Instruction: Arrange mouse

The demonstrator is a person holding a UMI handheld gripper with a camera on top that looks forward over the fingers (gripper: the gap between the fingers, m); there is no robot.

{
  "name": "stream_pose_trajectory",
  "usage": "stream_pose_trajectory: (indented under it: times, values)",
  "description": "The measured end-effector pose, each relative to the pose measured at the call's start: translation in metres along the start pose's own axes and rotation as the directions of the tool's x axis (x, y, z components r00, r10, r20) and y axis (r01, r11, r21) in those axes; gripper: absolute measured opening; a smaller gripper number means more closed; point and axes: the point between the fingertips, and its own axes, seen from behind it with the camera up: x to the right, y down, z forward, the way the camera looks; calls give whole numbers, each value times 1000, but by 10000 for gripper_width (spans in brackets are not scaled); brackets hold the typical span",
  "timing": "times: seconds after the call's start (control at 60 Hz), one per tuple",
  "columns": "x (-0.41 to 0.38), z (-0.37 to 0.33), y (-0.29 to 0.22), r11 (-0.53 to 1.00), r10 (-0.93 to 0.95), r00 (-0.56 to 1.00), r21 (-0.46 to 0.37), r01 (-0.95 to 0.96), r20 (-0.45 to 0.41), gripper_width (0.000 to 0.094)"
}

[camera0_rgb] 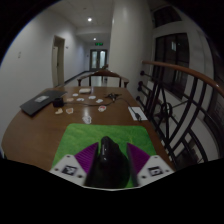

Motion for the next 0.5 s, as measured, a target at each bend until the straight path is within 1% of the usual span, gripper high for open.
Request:
stream_pose_trajectory:
  times: [0.067, 0.1, 0.167, 0.317, 0.5]
  values:
    - [4, -10, 5, 1000, -12, 1000, -15, 12, 4, 882]
    - [6, -17, 6, 1000, -12, 1000, 2, 12, 5, 839]
    - [10, -38, 2, 1000, -2, 1000, 31, 2, 7, 853]
    - [14, -101, 8, 995, 51, 998, 83, -54, 33, 850]
    - [25, -157, 24, 983, 115, 992, 138, -121, 54, 854]
